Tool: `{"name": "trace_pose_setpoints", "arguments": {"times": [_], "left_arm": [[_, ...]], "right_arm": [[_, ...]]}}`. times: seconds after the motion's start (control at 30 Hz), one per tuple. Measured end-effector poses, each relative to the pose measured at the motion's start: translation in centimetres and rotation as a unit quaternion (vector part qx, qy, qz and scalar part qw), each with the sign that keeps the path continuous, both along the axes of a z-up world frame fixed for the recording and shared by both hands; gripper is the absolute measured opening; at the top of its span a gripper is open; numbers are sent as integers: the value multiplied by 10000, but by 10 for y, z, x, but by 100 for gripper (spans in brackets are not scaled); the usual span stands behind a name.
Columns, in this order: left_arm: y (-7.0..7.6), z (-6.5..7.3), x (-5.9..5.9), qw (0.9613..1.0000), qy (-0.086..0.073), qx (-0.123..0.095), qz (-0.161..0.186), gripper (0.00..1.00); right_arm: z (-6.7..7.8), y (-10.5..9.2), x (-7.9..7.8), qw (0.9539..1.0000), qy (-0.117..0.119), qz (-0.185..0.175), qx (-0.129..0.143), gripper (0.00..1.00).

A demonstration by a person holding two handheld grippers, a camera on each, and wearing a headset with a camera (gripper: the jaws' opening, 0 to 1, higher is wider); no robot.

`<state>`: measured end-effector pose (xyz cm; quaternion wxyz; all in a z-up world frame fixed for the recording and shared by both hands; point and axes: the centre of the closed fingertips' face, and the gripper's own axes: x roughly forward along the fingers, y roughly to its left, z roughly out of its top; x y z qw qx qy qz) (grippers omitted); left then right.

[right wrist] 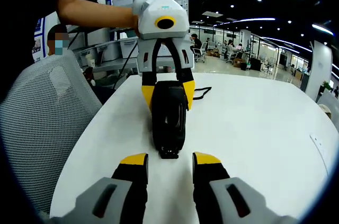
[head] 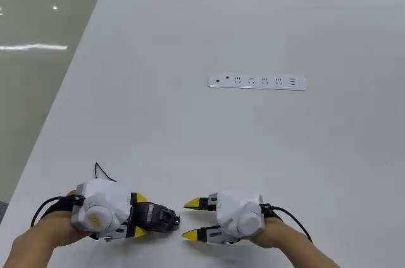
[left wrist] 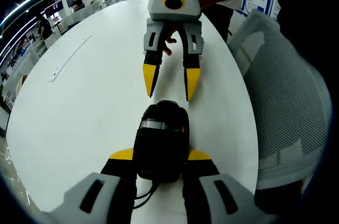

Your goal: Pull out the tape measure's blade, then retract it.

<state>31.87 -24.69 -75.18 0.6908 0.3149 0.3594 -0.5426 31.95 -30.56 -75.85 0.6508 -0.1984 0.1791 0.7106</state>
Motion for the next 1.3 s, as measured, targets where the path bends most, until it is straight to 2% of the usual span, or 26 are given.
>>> {"name": "trace_pose_setpoints", "arguments": {"times": [0.2, 0.73, 1.1, 1.3], "left_arm": [[2, -1, -1, 9999, 31, -95, 114, 29], [0, -1, -2, 9997, 56, -172, 177, 29], [2, -1, -2, 9994, 63, -231, 257, 29], [5, -1, -2, 9993, 78, -238, 294, 28]], "right_arm": [[-5, 5, 1, 10000, -2, 51, -40, 30], [-11, 18, 1, 9997, -119, 207, -106, 18], [-16, 17, 1, 9997, -17, 179, -171, 14], [-15, 20, 1, 9998, 74, 118, -107, 14]]}}
